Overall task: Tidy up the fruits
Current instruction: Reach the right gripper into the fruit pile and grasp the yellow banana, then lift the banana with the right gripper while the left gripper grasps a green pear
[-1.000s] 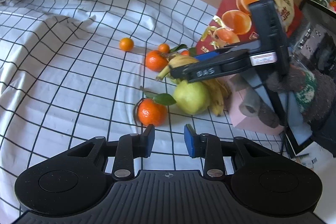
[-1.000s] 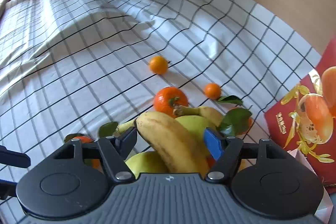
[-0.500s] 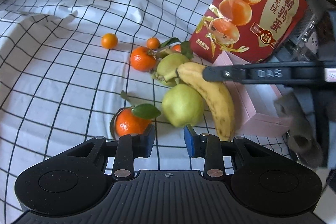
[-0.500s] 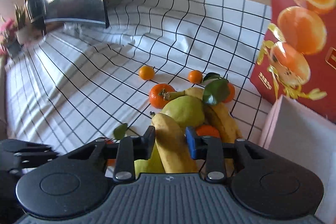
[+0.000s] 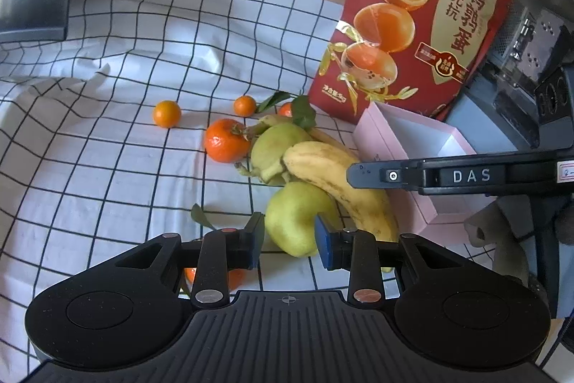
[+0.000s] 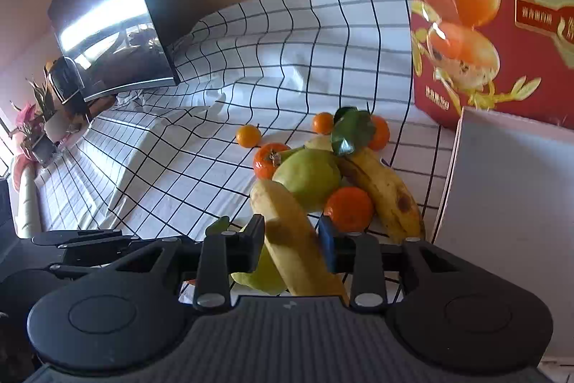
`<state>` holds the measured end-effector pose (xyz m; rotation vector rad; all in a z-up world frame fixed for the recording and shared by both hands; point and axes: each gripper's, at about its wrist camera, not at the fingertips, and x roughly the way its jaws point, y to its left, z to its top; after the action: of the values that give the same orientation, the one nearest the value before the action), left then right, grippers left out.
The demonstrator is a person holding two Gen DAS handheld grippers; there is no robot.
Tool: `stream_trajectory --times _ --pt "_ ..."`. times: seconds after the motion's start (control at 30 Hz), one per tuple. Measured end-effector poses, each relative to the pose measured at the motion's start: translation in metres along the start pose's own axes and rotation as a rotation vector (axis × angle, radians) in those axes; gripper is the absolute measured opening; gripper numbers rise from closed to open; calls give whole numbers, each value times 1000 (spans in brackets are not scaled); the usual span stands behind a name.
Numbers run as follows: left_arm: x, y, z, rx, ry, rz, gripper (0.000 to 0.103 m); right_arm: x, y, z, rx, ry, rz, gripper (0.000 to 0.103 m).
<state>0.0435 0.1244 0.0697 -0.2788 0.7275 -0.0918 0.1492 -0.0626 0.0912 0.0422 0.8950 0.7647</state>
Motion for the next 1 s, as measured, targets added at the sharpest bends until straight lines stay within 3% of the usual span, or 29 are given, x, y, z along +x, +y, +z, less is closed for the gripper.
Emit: stream_trajectory --times 0.1,0.23,0.33,0.43,0.5,0.63,0.77,1.0 --pt "-4 5 -2 -12 5 6 34 2 -4 0 -6 3 13 38" --pt "-7 12 -6 -28 20 18 34 7 3 3 -64 25 37 58" --pt "-12 19 -9 -40 22 20 34 25 8 8 -109 74 32 58" --pt "-18 27 -12 -51 19 26 34 48 -3 11 -19 156 110 69" --pt "-23 33 -14 -63 16 36 34 56 -13 9 79 168 152 68" --pt "-28 43 -19 -88 16 54 34 53 -27 3 235 164 181 51" --pt "-27 40 -22 -87 22 42 34 33 -22 -15 229 154 141 37" --pt "-15 17 -8 -18 36 58 34 -2 -31 -59 342 151 104 36"
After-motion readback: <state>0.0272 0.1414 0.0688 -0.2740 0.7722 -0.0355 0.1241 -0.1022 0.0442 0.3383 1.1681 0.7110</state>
